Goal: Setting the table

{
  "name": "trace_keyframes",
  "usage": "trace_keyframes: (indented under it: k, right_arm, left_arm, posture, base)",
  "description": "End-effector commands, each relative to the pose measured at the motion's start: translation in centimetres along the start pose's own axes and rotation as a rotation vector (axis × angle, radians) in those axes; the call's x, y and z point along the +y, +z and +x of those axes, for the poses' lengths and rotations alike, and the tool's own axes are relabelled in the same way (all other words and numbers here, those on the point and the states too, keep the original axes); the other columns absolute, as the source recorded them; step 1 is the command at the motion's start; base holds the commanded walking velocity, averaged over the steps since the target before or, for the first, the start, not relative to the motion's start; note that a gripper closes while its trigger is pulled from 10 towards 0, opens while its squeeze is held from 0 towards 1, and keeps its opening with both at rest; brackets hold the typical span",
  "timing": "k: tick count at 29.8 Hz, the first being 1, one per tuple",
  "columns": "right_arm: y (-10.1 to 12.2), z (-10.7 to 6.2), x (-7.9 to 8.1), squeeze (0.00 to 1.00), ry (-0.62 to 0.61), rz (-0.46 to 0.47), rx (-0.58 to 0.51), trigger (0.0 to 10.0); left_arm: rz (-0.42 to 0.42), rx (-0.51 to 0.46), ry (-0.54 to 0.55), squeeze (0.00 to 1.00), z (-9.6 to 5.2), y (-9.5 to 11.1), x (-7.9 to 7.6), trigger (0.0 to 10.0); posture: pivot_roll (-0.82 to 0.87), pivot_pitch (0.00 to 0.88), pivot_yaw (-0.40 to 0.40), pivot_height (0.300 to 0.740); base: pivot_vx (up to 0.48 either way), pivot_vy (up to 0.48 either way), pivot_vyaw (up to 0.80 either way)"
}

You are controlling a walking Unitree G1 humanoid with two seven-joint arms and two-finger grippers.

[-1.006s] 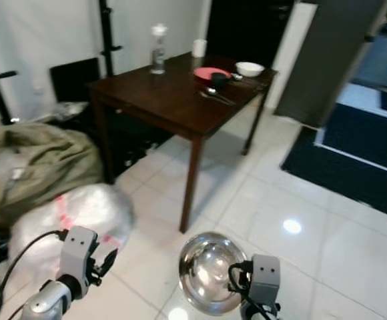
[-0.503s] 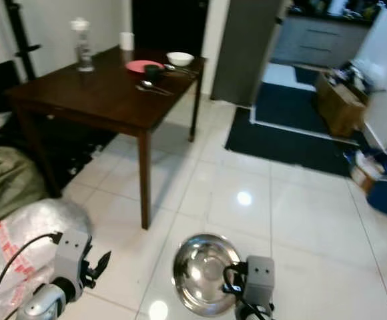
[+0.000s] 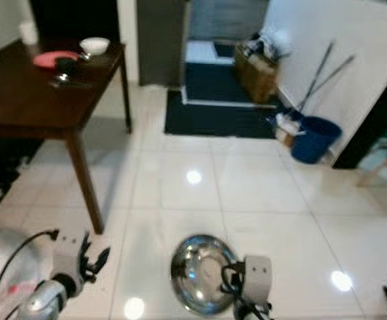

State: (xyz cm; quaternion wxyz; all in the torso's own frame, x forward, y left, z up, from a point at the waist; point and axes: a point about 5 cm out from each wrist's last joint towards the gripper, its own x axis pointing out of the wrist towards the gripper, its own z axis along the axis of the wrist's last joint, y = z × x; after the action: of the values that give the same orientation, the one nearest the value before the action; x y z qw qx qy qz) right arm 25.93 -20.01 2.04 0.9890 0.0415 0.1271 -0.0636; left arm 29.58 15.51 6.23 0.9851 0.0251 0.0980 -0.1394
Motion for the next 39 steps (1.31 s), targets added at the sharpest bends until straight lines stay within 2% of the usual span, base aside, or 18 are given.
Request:
trace_keyframes:
  k: [1,17,39]
  right_arm:
    - [-0.2,-0.2,0.1,0.00,0.000,0.009,-0.001,10.0]
    - [0.5,0.0,0.7,0.00,0.026,0.030,-0.036,10.0]
    - [0.8,0.0,1.1,0.00,0.052,0.029,-0.053,10.0]
  left_arm:
    - [-0.004,0.034,0.012,0.00,-0.5,-0.9,0.4,10.0]
    - [0.051,-0.024,0.006,0.00,-0.2,0.0,0.3,10.0]
    - [0.069,-0.035,-0.005,0.00,0.0,0.0,0.1,10.0]
  posture:
    - [0.10,0.066,0.050,0.740]
    - [0.10,0.066,0.049,0.740]
    - [0.10,0.053,0.047,0.740]
  base:
    - [0.000,0.000,-0.80]
    - [0.050,0.000,-0.79]
    - [0.480,0.000,0.00]
